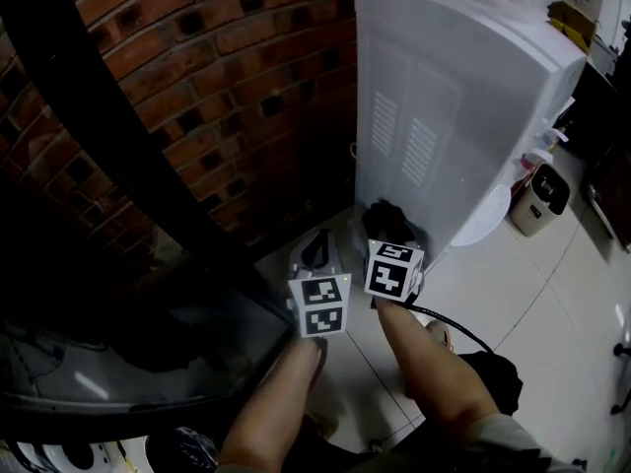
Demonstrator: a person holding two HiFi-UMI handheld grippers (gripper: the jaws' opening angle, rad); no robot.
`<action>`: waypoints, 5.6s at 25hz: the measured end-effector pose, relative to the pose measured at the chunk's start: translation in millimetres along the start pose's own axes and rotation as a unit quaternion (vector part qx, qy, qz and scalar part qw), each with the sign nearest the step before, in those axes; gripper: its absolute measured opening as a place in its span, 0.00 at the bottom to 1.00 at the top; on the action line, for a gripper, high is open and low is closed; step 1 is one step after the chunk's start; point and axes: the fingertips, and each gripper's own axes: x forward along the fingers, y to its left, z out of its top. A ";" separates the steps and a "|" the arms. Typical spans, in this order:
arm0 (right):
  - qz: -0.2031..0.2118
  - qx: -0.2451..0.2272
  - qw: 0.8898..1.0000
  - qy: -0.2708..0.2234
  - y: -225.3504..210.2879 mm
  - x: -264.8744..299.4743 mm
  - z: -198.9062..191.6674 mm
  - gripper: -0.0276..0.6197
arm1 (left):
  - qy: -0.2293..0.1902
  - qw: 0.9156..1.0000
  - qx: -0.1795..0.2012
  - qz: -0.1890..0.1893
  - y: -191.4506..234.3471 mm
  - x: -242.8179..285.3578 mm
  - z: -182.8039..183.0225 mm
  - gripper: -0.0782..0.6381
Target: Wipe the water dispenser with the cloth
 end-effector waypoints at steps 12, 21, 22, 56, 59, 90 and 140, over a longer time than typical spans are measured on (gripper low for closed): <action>-0.004 0.022 0.995 0.095 -2.7 41.8 -105.4 0.13 | 0.068 0.998 0.011 -0.009 -14.1 41.0 -87.7 0.11; 0.000 0.022 0.987 0.159 5.2 85.7 -183.3 0.13 | 0.129 0.992 0.008 -0.013 -15.8 59.0 -158.0 0.11; -0.001 0.021 0.986 0.167 5.7 90.7 -190.4 0.13 | 0.133 0.991 0.008 -0.014 -15.8 60.1 -162.2 0.11; 0.096 -0.046 0.985 -0.138 6.4 -78.7 86.1 0.13 | 0.015 1.000 -0.007 0.014 3.6 -16.9 32.2 0.11; 0.110 -0.059 0.972 -0.199 13.9 -120.9 148.7 0.13 | -0.017 1.000 -0.005 0.008 2.6 -36.7 80.5 0.11; 0.017 -0.065 0.955 -0.289 -36.4 -221.4 332.7 0.13 | -0.153 0.987 0.008 -0.055 -43.3 -102.5 318.7 0.11; -0.011 -0.045 0.993 0.112 -30.8 7.0 -141.1 0.13 | 0.113 0.991 -0.010 -0.077 -61.9 31.9 -127.7 0.11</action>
